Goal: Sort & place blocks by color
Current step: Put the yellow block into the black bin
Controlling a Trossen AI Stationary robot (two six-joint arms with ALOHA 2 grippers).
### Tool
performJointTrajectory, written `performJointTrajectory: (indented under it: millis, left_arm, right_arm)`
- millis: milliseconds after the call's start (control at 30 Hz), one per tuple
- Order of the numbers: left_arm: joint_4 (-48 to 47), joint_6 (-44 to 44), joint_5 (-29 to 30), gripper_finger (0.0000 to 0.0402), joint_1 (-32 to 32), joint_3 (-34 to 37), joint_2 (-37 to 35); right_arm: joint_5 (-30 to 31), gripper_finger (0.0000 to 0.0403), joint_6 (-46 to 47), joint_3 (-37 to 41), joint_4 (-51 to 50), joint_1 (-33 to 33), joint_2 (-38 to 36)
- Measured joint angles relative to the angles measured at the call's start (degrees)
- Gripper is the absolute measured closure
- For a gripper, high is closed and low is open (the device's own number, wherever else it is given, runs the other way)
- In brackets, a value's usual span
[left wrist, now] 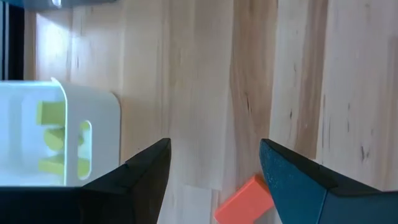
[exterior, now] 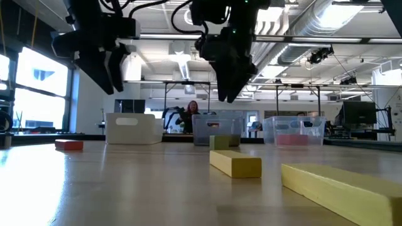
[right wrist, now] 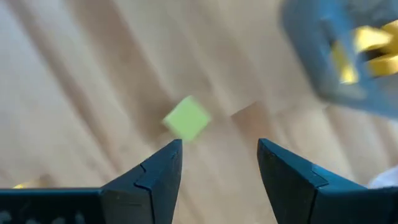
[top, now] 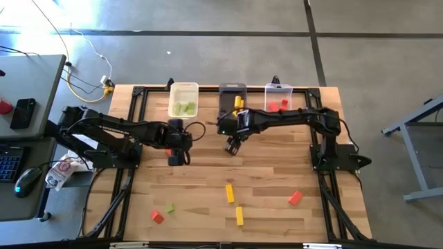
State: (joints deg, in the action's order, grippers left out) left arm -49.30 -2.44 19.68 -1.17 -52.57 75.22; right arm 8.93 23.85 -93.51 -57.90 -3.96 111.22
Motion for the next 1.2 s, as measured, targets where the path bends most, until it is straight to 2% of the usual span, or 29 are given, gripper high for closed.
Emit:
performJointTrajectory:
  millis: [467, 767, 1033, 1200]
  left_arm:
    - [-0.12, -0.82, 0.04, 0.017, -1.38, 3.05, -0.68]
    - [-0.25, 3.28, 0.24, 0.017, -3.69, 3.03, -1.03]
    - [-1.74, 4.14, 0.24, 0.017, -3.78, 3.03, -1.8]
    - [-4.02, 3.17, 0.25, 0.017, -3.78, 3.03, -4.19]
  right_arm:
    - [-8.94, 0.0208, 8.8, 0.04, -0.1, 6.55, 0.0]
    - [-7.89, 0.0205, 17.21, 0.04, -0.05, 10.69, 0.0]
    - [-7.99, 0.0177, 33.41, 0.04, 3.01, 13.73, 0.0]
    - [-8.12, 0.0174, 42.1, 0.04, 4.77, 15.87, 0.0]
